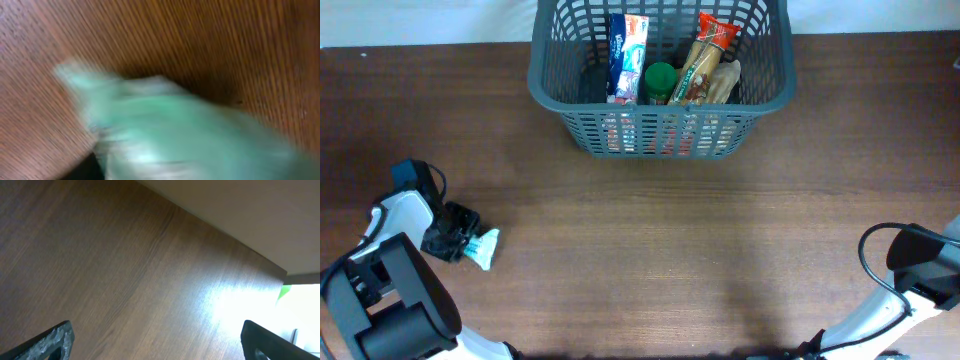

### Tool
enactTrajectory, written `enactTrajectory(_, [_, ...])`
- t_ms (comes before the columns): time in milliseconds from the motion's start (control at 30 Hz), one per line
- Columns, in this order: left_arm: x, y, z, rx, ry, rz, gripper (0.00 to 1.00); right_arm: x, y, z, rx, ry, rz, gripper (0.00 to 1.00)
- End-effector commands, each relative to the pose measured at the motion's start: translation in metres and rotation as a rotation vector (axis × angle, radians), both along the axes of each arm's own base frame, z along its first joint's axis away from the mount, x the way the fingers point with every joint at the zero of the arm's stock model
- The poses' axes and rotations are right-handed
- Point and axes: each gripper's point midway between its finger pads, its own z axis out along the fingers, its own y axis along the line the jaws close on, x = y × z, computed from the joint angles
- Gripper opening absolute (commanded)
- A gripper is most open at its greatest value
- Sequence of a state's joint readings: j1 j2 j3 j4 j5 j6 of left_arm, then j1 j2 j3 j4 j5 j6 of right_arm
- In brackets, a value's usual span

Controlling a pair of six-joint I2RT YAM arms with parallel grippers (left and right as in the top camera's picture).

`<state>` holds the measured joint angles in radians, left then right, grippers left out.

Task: Pack container
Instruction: 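Lower the left gripper onto the mint-green packet and grasp it, then carry the mint-green packet into the basket with the left gripper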

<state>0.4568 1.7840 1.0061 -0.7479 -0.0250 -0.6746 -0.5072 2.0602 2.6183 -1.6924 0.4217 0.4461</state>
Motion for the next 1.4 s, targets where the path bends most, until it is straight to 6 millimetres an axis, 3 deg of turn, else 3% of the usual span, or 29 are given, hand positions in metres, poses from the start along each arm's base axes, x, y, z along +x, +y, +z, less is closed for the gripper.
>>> enactTrajectory(0, [0.002, -0.01, -0.01, -0.058, 0.002, 0.007, 0.02, -0.003, -0.003, -0.001, -0.007, 0.011, -0.017, 0.99])
enactTrajectory(167, [0.024, -0.009, 0.015, -0.088, -0.047, -0.01, 0.02, -0.003, -0.003, -0.001, -0.007, 0.011, -0.017, 0.99])
enactTrajectory(233, [0.044, -0.001, 0.041, -0.061, -0.091, -0.066, 0.02, -0.003, -0.003, -0.001, -0.007, 0.011, -0.017, 0.99])
enactTrajectory(300, [0.07, 0.009, 0.08, 0.006, -0.158, -0.133, 0.02, -0.003, -0.003, -0.001, -0.007, 0.011, -0.017, 0.99])
enactTrajectory(367, [0.096, 0.02, 0.134, 0.105, -0.24, -0.161, 0.02, -0.003, -0.003, -0.001, -0.007, 0.011, -0.017, 0.99])
enactTrajectory(433, [0.125, 0.028, 0.204, 0.221, -0.373, -0.182, 0.02, -0.003, -0.003, -0.001, -0.007, 0.011, -0.017, 0.99])
enactTrajectory(533, [0.16, 0.022, 0.313, 0.351, -0.621, -0.243, 0.02, -0.003, -0.003, -0.001, -0.007, 0.011, -0.017, 0.99])
enactTrajectory(633, [0.176, -0.01, 0.421, 0.441, -0.89, -0.298, 0.02, -0.003, -0.003, -0.001, -0.007, 0.011, -0.017, 0.99])
enactTrajectory(700, [0.181, -0.054, 0.487, 0.49, -1.08, -0.398, 0.02, -0.003, -0.003, -0.001, -0.007, 0.011, -0.017, 0.99])
enactTrajectory(767, [0.185, -0.094, 0.521, 0.506, -1.204, -0.482, 0.02, -0.003, -0.003, -0.001, -0.007, 0.011, -0.017, 0.99])
enactTrajectory(833, [0.19, -0.137, 0.543, 0.5, -1.308, -0.571, 0.02, -0.003, -0.003, -0.001, -0.007, 0.011, -0.017, 0.99])
enactTrajectory(933, [0.201, -0.195, 0.55, 0.448, -1.391, -0.659, 0.02, -0.003, -0.003, -0.001, -0.007, 0.011, -0.017, 0.99])
enactTrajectory(1033, [0.221, -0.238, 0.537, 0.422, -1.408, -0.697, 0.02, -0.003, -0.003, -0.001, -0.007, 0.011, -0.017, 0.99])
enactTrajectory(1167, [0.261, -0.286, 0.491, 0.399, -1.361, -0.742, 0.02, -0.003, -0.003, -0.001, -0.007, 0.011, -0.017, 0.99])
enactTrajectory(1367, [0.316, -0.312, 0.395, 0.417, -1.193, -0.757, 0.02, -0.003, -0.003, -0.001, -0.007, 0.011, -0.017, 0.99])
